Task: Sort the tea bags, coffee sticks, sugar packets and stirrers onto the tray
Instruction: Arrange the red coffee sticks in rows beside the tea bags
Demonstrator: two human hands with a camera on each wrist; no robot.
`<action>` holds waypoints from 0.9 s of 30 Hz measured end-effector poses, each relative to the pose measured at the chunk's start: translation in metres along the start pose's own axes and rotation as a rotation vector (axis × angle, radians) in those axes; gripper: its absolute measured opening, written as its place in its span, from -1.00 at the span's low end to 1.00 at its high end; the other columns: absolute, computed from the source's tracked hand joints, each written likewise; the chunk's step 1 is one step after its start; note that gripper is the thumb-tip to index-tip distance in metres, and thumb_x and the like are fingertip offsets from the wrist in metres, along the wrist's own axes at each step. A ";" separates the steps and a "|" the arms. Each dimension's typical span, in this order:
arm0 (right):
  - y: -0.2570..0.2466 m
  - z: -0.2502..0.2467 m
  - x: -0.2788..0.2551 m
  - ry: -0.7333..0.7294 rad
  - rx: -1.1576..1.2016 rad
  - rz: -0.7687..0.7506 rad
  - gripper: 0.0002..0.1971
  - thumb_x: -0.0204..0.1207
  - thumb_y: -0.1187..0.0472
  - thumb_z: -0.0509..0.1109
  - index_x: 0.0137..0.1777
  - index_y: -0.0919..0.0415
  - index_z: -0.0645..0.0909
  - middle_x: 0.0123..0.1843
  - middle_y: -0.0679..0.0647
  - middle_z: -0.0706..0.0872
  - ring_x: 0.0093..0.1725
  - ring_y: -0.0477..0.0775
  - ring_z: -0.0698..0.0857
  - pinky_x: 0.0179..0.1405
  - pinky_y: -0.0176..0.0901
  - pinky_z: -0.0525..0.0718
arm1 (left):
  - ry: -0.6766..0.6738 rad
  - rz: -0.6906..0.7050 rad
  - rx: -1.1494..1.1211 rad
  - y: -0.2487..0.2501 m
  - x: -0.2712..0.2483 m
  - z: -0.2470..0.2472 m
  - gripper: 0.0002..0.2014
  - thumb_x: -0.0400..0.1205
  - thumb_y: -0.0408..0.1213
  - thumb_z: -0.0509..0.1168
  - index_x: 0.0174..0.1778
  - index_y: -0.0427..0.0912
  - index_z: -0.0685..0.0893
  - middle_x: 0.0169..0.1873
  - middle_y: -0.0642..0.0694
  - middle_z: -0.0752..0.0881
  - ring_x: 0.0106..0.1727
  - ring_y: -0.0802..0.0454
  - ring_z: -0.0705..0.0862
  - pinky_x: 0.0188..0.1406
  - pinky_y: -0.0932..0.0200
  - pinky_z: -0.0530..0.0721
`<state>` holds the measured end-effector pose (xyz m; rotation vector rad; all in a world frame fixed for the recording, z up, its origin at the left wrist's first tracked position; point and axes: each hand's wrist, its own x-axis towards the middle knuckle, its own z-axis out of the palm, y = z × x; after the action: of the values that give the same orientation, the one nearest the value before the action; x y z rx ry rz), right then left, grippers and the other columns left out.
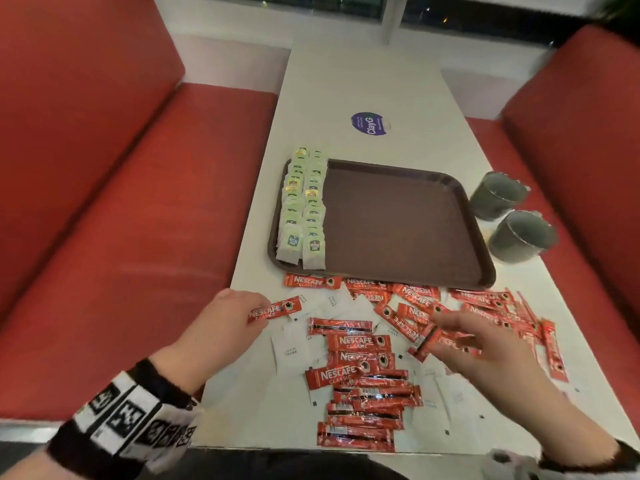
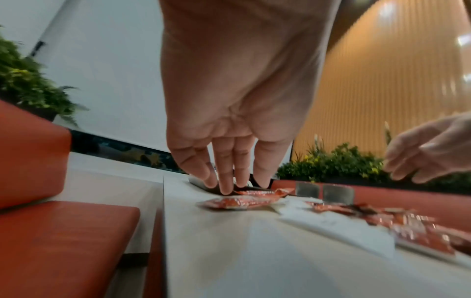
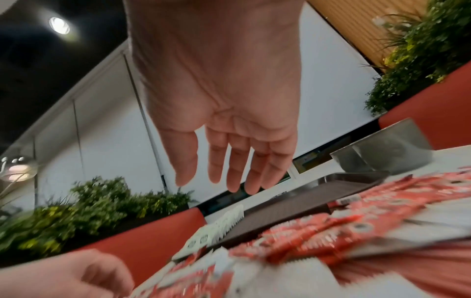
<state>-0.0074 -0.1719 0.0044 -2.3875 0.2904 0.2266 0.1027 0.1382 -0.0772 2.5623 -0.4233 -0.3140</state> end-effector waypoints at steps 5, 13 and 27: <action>0.018 0.028 -0.017 -0.216 -0.375 -0.221 -0.32 0.42 -0.19 0.47 0.52 -0.28 0.29 0.42 -0.44 0.29 0.50 -0.23 0.23 0.59 -0.18 0.19 | -0.081 -0.032 0.211 0.004 0.014 0.007 -0.82 0.58 -0.23 0.26 0.05 -0.04 0.68 -0.08 -0.01 0.70 0.06 -0.06 0.59 0.05 0.02 0.58; -0.005 0.069 -0.003 -0.410 -0.710 -0.466 0.15 0.29 -0.26 0.52 0.68 0.01 -0.17 0.72 0.00 -0.10 0.68 0.15 -0.17 0.61 0.21 -0.19 | -0.133 -0.122 0.343 0.024 0.015 0.007 -0.90 0.62 -0.28 0.18 -0.05 -0.08 0.60 -0.13 -0.05 0.68 -0.06 -0.10 0.65 -0.12 0.06 0.63; 0.001 0.093 0.019 -0.221 -0.695 -0.519 -0.44 0.59 0.01 0.17 0.59 0.00 0.17 0.55 -0.01 0.34 0.48 0.16 0.34 0.52 0.17 0.26 | 0.103 -0.150 -0.163 0.051 -0.044 -0.008 -0.91 0.62 -0.27 0.29 -0.18 -0.15 0.53 -0.34 -0.07 0.61 -0.28 -0.04 0.56 -0.31 0.08 0.45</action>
<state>0.0029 -0.1127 -0.0686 -2.9690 -0.6053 0.3873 0.0520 0.1154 -0.0377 2.4413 -0.1610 -0.2569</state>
